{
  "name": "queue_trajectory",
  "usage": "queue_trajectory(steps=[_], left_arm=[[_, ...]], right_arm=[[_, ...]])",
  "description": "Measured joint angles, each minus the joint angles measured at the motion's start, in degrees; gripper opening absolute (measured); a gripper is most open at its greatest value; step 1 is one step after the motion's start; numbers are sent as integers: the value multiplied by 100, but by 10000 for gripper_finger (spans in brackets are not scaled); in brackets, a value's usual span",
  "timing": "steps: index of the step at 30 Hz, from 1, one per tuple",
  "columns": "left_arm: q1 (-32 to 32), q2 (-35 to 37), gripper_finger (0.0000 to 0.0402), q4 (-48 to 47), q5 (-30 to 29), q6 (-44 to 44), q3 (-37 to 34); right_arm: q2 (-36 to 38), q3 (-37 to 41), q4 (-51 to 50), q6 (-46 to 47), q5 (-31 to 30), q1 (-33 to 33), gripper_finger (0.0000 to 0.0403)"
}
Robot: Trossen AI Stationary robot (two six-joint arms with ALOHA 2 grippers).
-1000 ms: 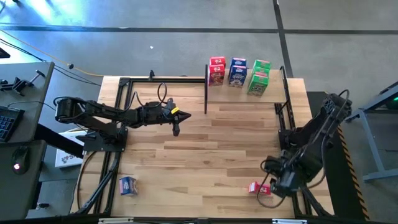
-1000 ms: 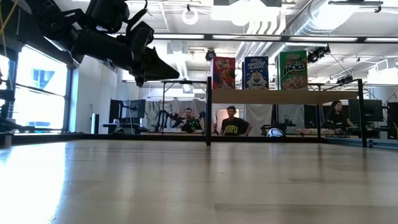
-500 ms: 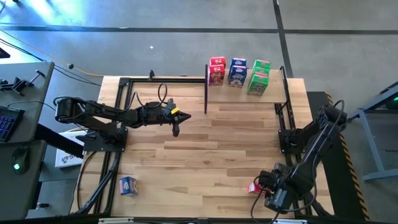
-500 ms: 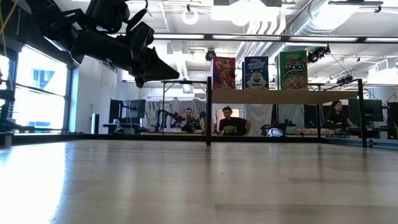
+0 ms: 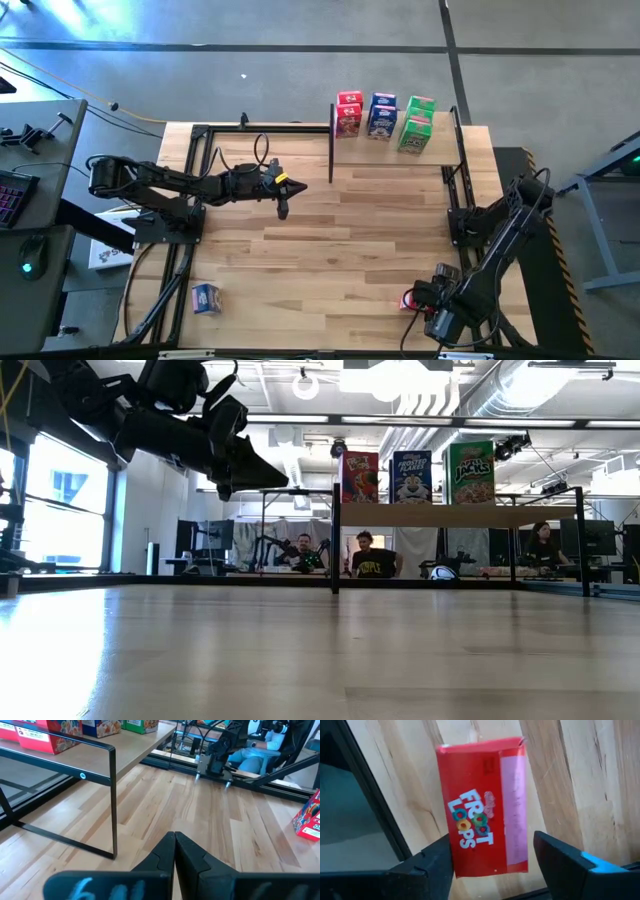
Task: Stack cereal on shelf
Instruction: Put the red cereal box on the shelf and aligned with the other red cereal boxes
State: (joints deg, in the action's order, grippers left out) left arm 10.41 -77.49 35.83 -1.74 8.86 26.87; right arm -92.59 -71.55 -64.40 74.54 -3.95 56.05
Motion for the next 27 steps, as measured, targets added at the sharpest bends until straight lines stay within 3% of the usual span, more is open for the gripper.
queue_trajectory(steps=[10, 15, 22, 27], left_arm=[[58, 0, 0, -114, 35, -55, 0], [251, 0, 0, -116, 284, -55, 0], [495, 0, 0, -173, 521, -148, 0], [642, 2, 0, -214, 746, -266, 0]], right_arm=[[-21, 4, 50, -525, -8, -322, 134], [112, -189, -194, -1485, -77, -821, 119], [139, -1209, -1479, -4274, -683, -2376, 132], [141, -1954, -1481, -6880, -1369, -3906, 133]])
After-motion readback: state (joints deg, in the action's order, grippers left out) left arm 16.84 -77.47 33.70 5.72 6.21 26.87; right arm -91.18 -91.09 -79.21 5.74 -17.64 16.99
